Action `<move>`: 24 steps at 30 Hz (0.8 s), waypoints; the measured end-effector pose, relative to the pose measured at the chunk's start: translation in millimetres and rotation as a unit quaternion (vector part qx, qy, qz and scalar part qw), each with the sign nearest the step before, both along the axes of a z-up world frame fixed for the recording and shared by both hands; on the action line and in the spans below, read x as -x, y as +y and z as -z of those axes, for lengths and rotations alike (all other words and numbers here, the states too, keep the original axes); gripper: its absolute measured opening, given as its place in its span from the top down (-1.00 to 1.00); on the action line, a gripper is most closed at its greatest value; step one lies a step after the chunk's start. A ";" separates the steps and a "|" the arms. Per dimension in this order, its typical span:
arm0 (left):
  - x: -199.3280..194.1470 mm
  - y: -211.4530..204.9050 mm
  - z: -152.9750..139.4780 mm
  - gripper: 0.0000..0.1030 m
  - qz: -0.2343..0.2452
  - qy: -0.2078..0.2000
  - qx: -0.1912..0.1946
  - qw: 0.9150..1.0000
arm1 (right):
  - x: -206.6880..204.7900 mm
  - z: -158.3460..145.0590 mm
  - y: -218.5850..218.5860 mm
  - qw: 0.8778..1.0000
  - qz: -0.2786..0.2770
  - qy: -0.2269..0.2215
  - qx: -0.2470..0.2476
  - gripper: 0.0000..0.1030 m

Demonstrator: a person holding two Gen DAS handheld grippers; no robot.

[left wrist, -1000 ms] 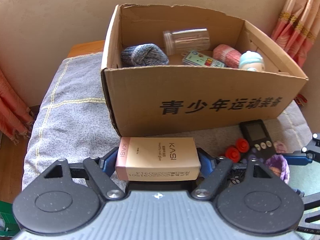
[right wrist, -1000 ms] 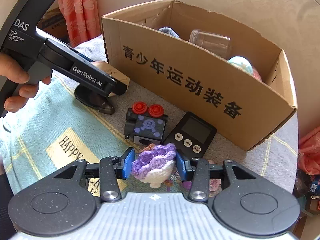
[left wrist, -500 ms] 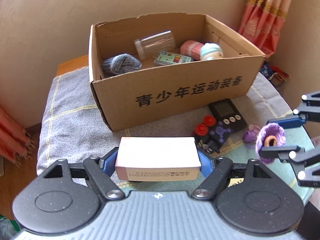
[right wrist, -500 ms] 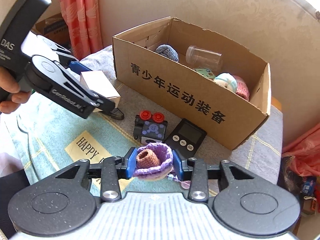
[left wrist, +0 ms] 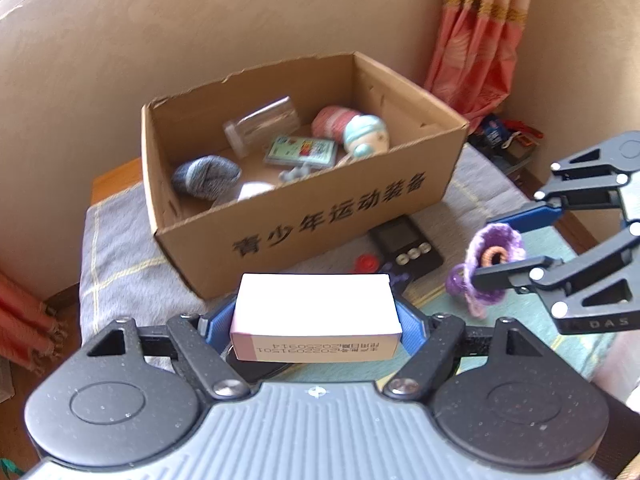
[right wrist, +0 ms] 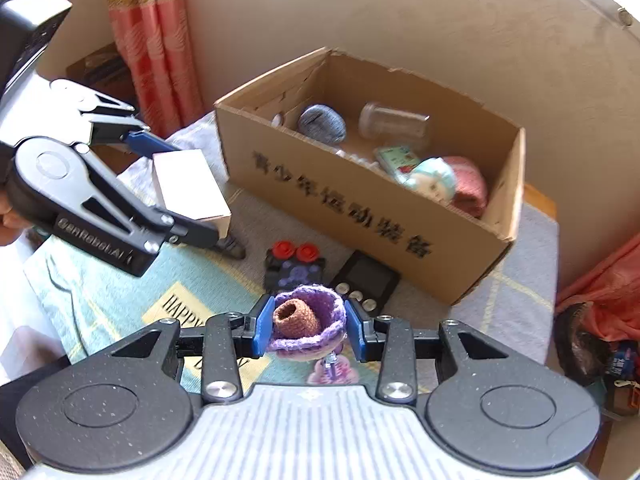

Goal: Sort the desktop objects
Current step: 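Lift and carry the KASI box and crochet flower with both tools over the box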

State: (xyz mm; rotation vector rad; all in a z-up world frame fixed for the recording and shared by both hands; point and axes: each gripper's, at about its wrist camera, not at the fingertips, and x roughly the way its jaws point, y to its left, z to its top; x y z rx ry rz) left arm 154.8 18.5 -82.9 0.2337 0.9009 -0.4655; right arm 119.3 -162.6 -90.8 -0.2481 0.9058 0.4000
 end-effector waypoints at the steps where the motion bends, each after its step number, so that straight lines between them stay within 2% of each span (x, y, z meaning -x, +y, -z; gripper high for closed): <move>1: -0.3 -1.1 -3.4 -0.53 0.002 0.001 0.004 1.000 | 0.7 -4.5 -1.6 1.000 0.000 -0.004 -0.001 0.16; 10: -7.8 -4.7 -29.1 -0.53 0.011 0.002 0.024 1.000 | -4.1 -41.0 -13.7 1.000 0.002 -0.021 0.000 0.18; 24: -33.0 -8.3 -69.1 -0.53 0.017 -0.027 0.030 0.999 | -27.2 -89.2 -18.4 0.999 -0.002 -0.053 -0.002 0.20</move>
